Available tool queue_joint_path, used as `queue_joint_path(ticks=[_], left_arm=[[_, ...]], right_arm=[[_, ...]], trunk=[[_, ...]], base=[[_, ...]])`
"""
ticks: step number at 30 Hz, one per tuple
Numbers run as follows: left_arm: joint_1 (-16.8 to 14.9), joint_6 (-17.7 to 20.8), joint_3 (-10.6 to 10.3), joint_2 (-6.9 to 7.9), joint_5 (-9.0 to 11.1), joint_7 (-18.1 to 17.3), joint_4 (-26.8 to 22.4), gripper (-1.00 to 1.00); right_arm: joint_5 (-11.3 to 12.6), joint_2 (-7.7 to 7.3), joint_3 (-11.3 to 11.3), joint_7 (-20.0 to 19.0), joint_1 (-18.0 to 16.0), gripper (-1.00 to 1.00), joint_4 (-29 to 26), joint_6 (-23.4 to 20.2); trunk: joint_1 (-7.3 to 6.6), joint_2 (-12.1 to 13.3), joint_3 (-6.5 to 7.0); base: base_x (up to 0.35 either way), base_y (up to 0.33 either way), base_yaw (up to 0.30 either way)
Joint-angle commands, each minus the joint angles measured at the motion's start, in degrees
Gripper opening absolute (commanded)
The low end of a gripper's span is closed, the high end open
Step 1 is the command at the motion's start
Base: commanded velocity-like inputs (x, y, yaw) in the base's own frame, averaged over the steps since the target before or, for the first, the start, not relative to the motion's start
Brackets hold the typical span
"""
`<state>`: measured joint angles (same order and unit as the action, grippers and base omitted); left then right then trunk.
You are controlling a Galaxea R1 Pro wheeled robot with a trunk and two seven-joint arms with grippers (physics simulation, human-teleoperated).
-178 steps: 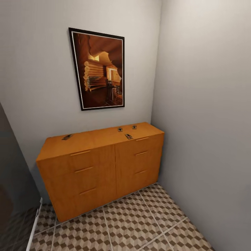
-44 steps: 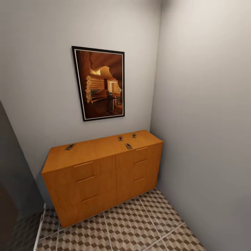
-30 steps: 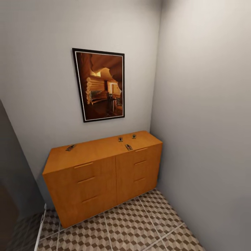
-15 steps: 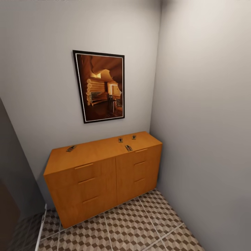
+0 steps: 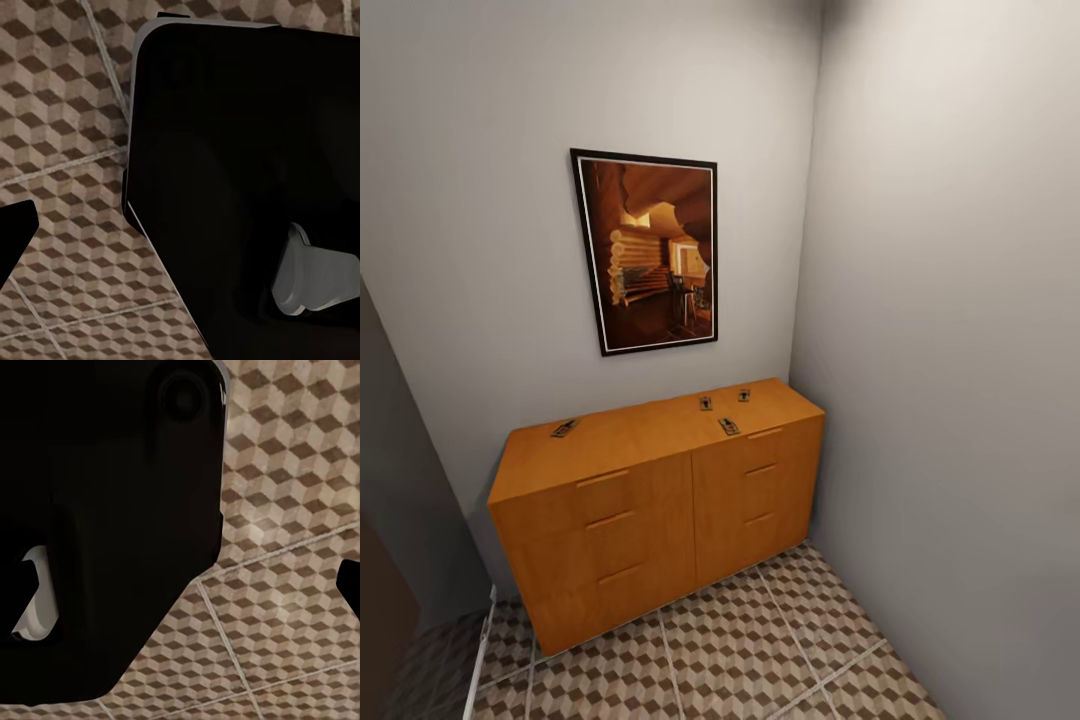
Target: Take the four mousetraps from the cabinet in the bathroom and place them on the bathroom floor. Make sure all four end up on the same floor surface, and ensure that at least two of them are either under or directly next to the same bathroom sink.
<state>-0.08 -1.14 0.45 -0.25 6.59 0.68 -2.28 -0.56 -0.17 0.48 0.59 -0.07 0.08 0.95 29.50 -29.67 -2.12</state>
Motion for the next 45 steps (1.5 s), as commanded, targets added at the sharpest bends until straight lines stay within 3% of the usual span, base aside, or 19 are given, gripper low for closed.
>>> queue_joint_path(ticks=[1, 27, 45], left_arm=[[0.0, -0.1, 0.0, -0.02, 0.5, 0.1, 0.0, 1.0], [0.0, -0.4, 0.0, 0.07, 0.7, 0.0, -0.1, 1.0], [0.0, -0.4, 0.0, 0.07, 0.7, 0.0, -0.1, 1.0]], right_arm=[[-0.1, 0.0, 0.0, 0.1, 0.0, 1.0, 0.0, 0.1], [-0.1, 0.0, 0.0, 0.1, 0.0, 1.0, 0.0, 0.1], [0.0, 0.0, 0.0, 0.1, 0.0, 1.0, 0.0, 0.9]], trunk=[[0.02, -0.1, -0.08], [0.02, -0.1, -0.08], [0.02, -0.1, -0.08]], base=[[0.0, 0.0, 0.0], [0.0, 0.0, 0.003], [0.0, 0.0, 0.188]])
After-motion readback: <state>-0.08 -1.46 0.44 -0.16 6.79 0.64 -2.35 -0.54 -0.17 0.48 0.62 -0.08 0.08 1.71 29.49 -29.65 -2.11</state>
